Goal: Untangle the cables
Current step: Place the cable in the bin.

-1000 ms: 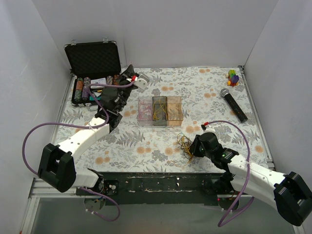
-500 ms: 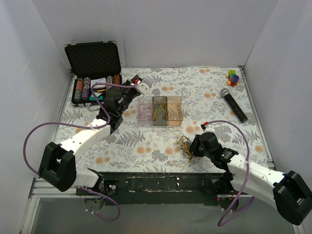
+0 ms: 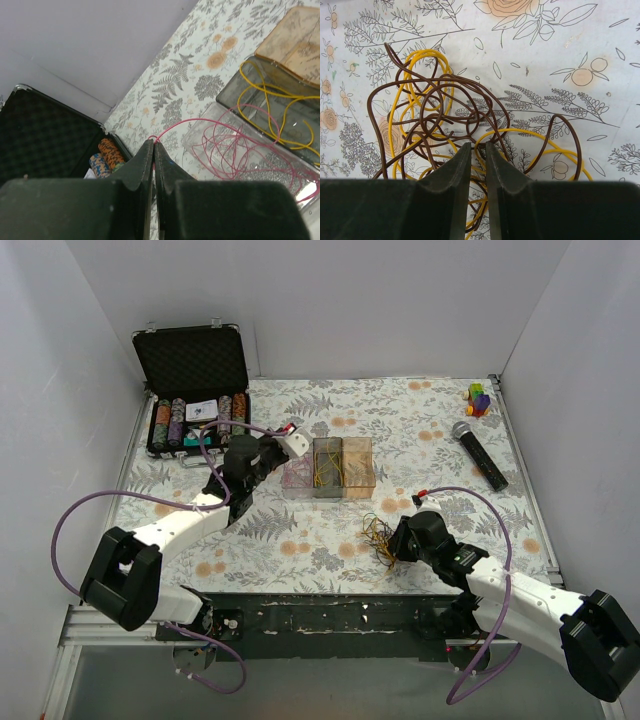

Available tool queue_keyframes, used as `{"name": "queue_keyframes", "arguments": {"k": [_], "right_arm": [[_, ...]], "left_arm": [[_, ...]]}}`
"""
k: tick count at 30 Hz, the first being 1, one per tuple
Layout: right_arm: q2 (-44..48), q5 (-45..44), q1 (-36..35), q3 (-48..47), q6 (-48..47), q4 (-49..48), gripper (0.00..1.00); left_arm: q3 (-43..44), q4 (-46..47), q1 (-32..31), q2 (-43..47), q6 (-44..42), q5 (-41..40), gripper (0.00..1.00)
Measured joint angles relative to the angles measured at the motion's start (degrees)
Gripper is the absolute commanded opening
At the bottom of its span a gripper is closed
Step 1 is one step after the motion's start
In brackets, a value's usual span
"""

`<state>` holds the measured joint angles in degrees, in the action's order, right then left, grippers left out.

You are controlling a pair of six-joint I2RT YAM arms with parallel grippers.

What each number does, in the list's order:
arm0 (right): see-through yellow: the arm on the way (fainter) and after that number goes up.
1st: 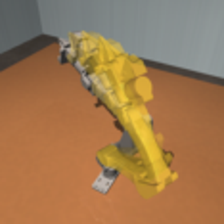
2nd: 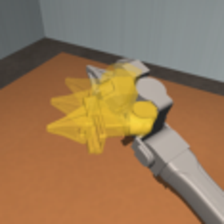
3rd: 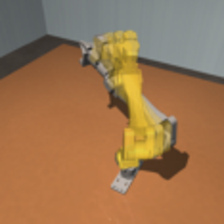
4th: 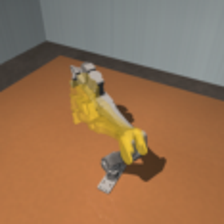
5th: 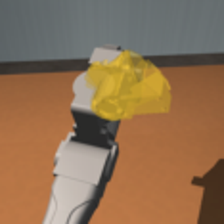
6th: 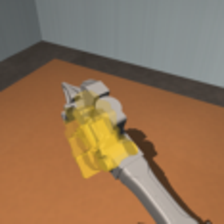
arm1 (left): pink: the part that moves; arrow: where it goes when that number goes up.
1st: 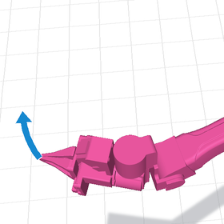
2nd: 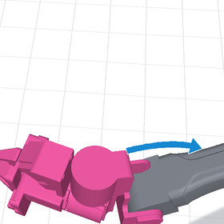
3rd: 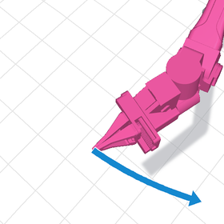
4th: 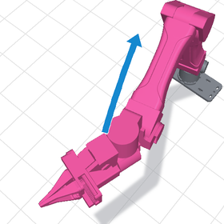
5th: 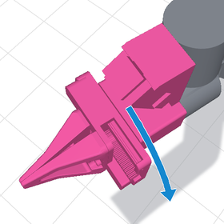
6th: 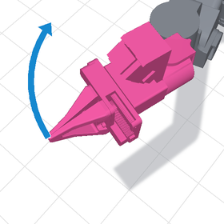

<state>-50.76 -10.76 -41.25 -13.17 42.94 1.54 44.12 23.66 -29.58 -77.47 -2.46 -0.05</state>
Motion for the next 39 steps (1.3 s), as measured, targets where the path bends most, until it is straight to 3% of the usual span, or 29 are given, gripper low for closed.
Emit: {"name": "queue_keyframes", "arguments": {"k": [15,29,39], "right_arm": [[0.15,0.00,0.00,0.79,0.33,-1.57,0.26],[0.22,0.02,0.00,1.09,0.39,-2.19,0.26],[0.57,0.02,0.00,1.73,0.44,-3.19,0.26]], "left_arm": [[-4.68,-5.88,0.11,0.96,0.13,-8.98,0.00],[-6.16,-9.62,2.16,7.30,7.37,-13.00,0.00],[-8.33,-7.78,2.14,6.80,-1.95,-12.46,0.00]]}}
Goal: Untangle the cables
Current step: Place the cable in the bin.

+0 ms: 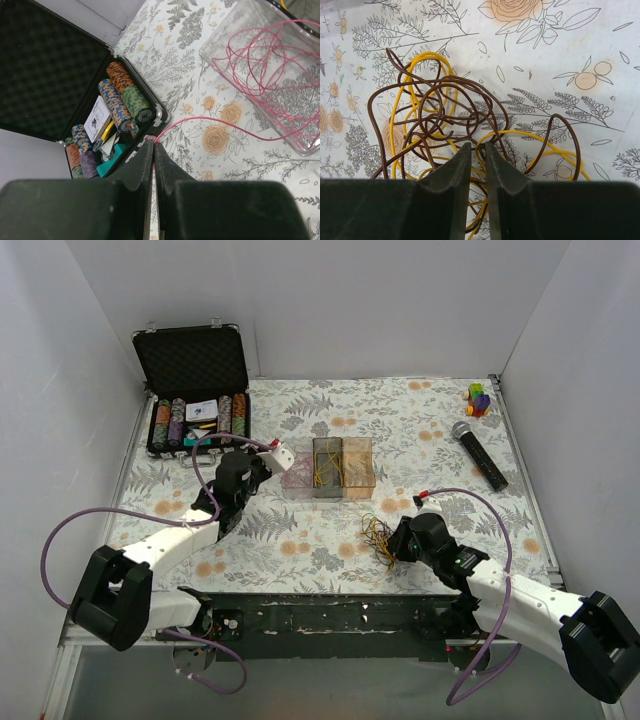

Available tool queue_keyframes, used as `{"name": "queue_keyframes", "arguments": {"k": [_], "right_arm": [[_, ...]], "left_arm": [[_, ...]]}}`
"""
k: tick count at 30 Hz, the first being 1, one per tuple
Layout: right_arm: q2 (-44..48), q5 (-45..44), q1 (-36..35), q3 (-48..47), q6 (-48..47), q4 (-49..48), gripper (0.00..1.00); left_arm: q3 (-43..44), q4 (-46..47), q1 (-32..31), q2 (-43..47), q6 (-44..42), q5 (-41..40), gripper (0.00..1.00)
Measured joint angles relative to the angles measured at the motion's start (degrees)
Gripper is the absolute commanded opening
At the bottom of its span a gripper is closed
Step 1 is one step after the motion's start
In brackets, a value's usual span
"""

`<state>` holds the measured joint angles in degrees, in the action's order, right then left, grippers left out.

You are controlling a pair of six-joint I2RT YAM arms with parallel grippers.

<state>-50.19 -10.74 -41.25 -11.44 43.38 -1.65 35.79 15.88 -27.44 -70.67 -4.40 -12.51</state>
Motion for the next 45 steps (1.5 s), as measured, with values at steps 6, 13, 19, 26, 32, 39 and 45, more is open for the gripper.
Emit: {"name": "queue_keyframes", "arguments": {"k": [6,13,19,26,32,39,45], "right_arm": [[-0.11,0.00,0.00,0.00,0.02,-0.17,0.26],[-0.07,0.00,0.00,0.09,0.20,-0.26,0.26],[-0.13,0.00,0.00,0.09,0.22,-0.33,0.26],[-0.26,0.00,0.00,0.09,0.22,-0.50,0.26],[-0.24,-0.02,0.00,0.09,0.20,-0.50,0.26],[-0.09,-0.02,0.00,0.09,0.20,-0.37,0.26],[-0.09,-0.02,0.00,0.09,0.20,-0.35,0.26]], "left_arm": [[-0.22,1.27,0.00,-2.78,-5.05,3.17,0.00],[1.64,4.09,-0.50,-9.60,-14.01,7.13,0.00],[4.48,5.40,-2.40,-13.03,-19.06,10.10,0.00],[6.32,5.03,-4.70,-13.44,-21.42,15.65,0.00],[8.41,1.86,-6.16,-16.13,-21.97,18.86,0.00],[12.39,-3.91,-6.54,-20.85,-19.54,19.96,0.00],[12.39,-5.46,-6.54,-21.99,-17.35,19.56,0.00]]}}
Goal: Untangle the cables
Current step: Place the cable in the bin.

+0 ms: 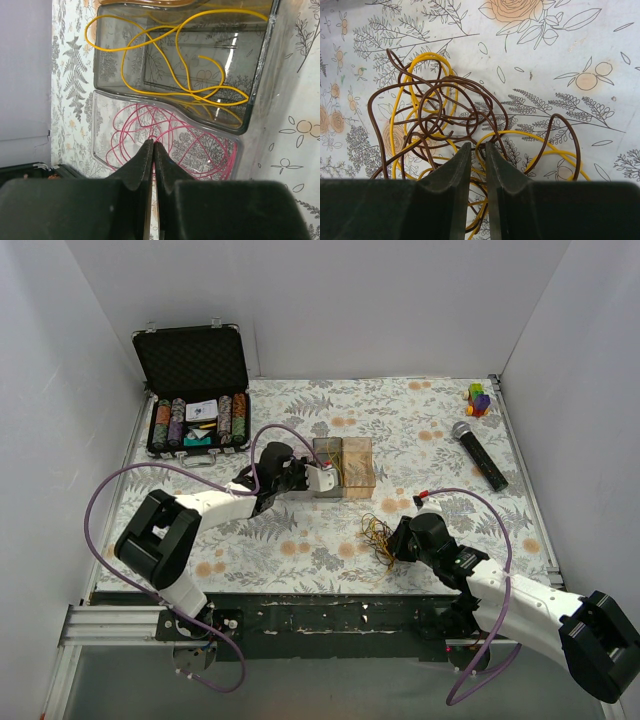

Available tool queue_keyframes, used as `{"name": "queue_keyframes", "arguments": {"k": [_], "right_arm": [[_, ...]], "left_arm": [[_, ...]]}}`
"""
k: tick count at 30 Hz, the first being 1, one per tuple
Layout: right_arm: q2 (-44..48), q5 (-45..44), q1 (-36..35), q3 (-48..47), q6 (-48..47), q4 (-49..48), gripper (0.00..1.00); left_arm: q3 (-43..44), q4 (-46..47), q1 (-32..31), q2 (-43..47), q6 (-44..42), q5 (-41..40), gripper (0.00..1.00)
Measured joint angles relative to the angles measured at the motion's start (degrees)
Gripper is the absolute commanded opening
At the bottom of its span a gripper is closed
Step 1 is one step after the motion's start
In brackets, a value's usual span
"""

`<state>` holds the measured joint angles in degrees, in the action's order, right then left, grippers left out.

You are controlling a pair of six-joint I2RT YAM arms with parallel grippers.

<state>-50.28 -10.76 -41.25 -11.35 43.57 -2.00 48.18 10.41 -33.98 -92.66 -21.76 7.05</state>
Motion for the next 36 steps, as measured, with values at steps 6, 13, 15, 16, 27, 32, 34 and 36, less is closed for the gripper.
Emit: {"name": "queue_keyframes", "arguments": {"k": [6,13,15,16,27,32,34,36], "right_arm": [[0.00,0.00,0.04,0.02,0.00,-0.02,0.26],[-0.44,0.02,0.15,0.02,-0.02,-0.22,0.26],[-0.52,0.04,0.26,0.02,-0.02,-0.39,0.26],[-0.66,0.07,0.26,0.02,-0.02,-0.52,0.26],[-1.05,0.46,0.33,0.00,-0.02,-1.27,0.26],[-1.05,0.50,0.35,0.00,-0.02,-1.36,0.26],[-1.11,0.55,0.37,0.00,-0.02,-1.40,0.26],[-1.20,0.59,0.37,0.00,-0.04,-1.44,0.26]], "left_arm": [[-0.24,-0.92,0.09,-0.37,1.27,-0.35,0.07],[2.97,-8.15,0.50,-0.17,4.57,-0.57,0.31],[3.93,-10.43,0.55,0.96,5.55,-0.55,0.39],[4.07,-11.69,0.55,2.21,6.08,-0.46,0.45],[6.62,-23.04,0.70,13.64,8.72,1.53,0.55],[5.88,-26.16,-1.25,22.97,9.22,10.21,0.57],[3.91,-24.04,-6.25,26.34,10.08,12.41,0.55],[1.38,-20.61,-12.22,26.82,11.32,14.38,0.53]]}}
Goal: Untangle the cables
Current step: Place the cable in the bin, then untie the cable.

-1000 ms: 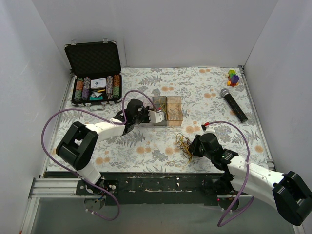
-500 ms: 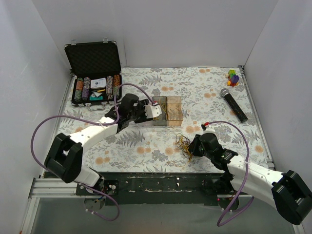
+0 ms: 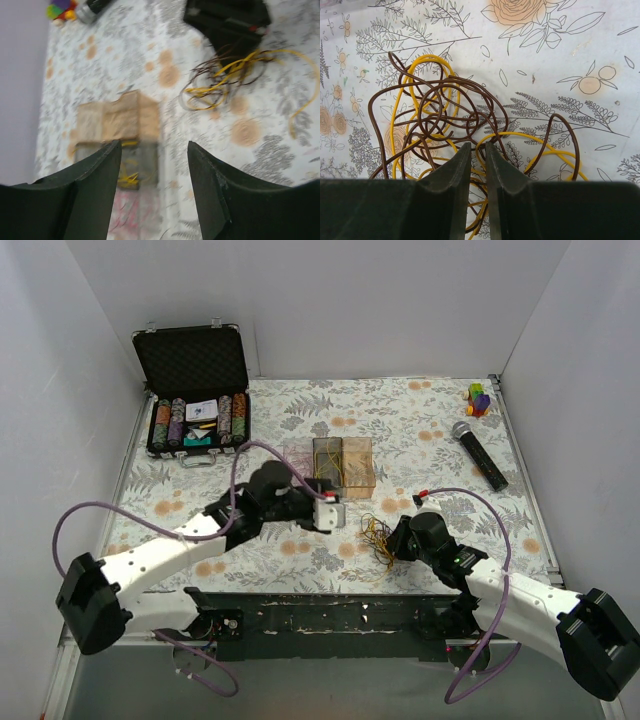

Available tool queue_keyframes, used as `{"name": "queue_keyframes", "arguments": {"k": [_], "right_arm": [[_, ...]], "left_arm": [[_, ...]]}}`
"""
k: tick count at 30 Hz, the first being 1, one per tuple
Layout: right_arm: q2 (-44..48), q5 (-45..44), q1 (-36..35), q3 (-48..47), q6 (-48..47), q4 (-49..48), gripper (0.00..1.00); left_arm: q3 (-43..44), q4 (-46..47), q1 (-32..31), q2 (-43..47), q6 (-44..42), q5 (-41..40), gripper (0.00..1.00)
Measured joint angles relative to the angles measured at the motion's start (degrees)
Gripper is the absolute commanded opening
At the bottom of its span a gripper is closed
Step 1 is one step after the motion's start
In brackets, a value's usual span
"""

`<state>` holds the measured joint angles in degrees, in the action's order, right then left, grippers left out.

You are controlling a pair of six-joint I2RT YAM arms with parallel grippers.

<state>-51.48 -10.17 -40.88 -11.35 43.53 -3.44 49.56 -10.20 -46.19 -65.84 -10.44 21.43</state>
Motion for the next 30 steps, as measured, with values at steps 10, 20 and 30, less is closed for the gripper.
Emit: {"name": "queue_keyframes", "arguments": {"k": [10,20,30], "right_arm": [[1.57,0.31,0.00,0.55,-1.31,0.42,0.26],[5.18,2.29,0.13,3.02,-3.85,-0.76,0.25],[5.40,3.19,0.17,3.26,-5.20,-1.14,0.25]], "left_arm": [[-2.95,14.56,-6.99,-23.78,0.59,0.85,0.46],[4.44,22.67,-6.95,-32.68,-0.42,1.01,0.42],[8.48,16.59,-7.19,-35.41,-2.64,5.01,0.41]]}}
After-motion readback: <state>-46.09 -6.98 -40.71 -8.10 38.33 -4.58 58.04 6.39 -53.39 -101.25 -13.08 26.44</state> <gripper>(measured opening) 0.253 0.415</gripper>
